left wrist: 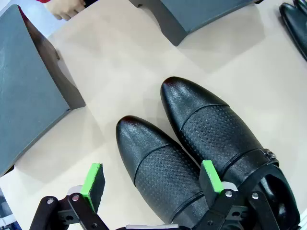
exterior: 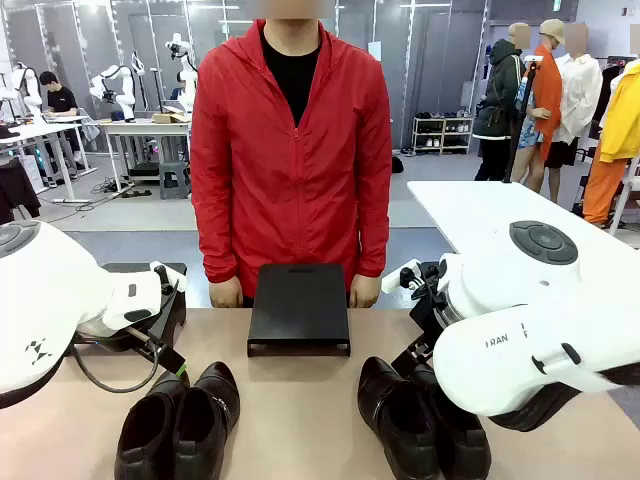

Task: Place the shoes on the stand as instructed by the person.
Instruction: Pick up one pair of Shoes and place it on the Shoes Stand indicated by the person.

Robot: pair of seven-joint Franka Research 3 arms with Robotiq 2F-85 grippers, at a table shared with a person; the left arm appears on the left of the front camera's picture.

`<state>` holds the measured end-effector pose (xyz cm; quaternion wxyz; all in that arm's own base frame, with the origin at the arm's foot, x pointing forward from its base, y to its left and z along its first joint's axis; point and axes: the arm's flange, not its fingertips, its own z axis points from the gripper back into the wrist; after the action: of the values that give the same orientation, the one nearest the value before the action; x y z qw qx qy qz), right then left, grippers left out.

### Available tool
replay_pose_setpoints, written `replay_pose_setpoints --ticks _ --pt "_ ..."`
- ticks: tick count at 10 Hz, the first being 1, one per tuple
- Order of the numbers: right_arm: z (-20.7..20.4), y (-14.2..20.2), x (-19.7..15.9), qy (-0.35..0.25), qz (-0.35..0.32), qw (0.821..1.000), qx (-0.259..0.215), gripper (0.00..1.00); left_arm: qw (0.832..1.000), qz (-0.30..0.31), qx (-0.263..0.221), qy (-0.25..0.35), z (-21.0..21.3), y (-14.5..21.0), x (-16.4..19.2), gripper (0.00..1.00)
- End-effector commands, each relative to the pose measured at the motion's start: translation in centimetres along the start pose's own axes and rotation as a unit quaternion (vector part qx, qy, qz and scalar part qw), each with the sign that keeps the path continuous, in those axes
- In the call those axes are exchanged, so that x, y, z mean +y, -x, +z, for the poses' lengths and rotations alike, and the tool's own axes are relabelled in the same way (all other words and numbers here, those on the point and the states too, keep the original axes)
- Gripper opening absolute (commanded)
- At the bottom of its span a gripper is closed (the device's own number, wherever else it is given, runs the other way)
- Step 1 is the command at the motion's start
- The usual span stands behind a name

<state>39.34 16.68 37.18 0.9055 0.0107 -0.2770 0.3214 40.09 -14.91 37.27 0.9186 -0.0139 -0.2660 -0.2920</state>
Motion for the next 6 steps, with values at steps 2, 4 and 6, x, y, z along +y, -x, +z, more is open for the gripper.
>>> replay_pose_setpoints --ticks 2,4,6 --pt "0.0 0.0 0.0 0.0 0.0 1.0 0.0 1.0 1.0 0.0 0.0 0.0 0.0 -0.01 -0.03 1.0" --pt "0.0 0.0 0.0 0.0 0.0 1.0 0.0 1.0 1.0 0.0 0.0 0.0 0.0 -0.01 -0.03 1.0" --pt "0.0 0.0 0.0 0.0 0.0 1.0 0.0 1.0 1.0 0.0 0.0 0.0 0.0 -0.01 -0.03 1.0"
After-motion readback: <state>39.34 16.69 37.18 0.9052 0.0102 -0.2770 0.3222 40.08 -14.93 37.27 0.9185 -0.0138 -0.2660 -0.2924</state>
